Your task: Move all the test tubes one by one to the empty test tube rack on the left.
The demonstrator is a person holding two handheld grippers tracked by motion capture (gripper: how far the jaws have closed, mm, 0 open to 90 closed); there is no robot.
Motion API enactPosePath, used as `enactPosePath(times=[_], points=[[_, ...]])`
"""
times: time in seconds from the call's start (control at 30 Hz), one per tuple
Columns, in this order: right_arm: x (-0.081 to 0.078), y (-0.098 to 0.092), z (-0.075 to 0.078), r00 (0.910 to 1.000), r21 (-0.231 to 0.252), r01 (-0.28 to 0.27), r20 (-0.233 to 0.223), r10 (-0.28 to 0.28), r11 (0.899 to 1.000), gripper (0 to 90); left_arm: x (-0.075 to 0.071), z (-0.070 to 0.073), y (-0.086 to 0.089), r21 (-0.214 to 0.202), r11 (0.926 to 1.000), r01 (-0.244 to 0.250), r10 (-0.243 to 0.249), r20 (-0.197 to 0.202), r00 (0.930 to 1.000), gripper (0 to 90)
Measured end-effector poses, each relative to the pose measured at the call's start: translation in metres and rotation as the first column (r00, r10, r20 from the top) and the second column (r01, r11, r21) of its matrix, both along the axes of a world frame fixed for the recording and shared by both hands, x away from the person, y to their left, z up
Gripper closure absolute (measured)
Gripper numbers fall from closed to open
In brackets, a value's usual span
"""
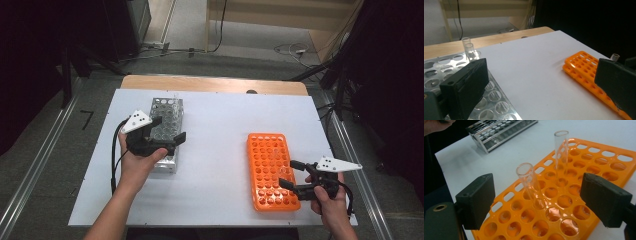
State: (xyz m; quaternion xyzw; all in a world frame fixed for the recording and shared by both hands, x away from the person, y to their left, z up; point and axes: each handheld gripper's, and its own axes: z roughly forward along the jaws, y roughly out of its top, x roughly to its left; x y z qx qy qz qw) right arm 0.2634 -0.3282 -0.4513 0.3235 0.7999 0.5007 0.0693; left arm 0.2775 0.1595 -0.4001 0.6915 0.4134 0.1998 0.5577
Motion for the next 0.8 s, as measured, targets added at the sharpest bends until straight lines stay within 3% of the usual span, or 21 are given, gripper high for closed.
enactPosePath(times=[0.23, 0.37, 0.53, 0.8], points=[[0.000, 0.006, -0.001, 0.9998, -0.011, -0.017, -0.008, 0.017, 1.000, 18.6, -0.028, -0.003, -0.003, -0.006, 0.9999, 0.015, -0.015, 0.012, 0.9998, 0.0], [-0.001, 0.009, -0.002, 0.9995, -0.027, -0.030, -0.011, 0.030, 0.999, 21.7, -0.042, -0.009, -0.003, 0.014, 0.9997, 0.019, -0.019, 0.011, 0.9998, 0.0], [-0.001, 0.012, -0.004, 0.9992, -0.055, -0.039, -0.014, 0.039, 0.998, 31.4, -0.057, -0.017, -0.003, -0.010, 0.9998, 0.020, -0.020, 0.006, 0.9998, 0.0], [-0.001, 0.017, -0.009, 0.9986, -0.095, -0.051, -0.017, 0.050, 0.994, 44.8, -0.073, -0.022, -0.009, 0.002, 0.9989, 0.047, -0.047, 0.001, 0.9989, 0.0]])
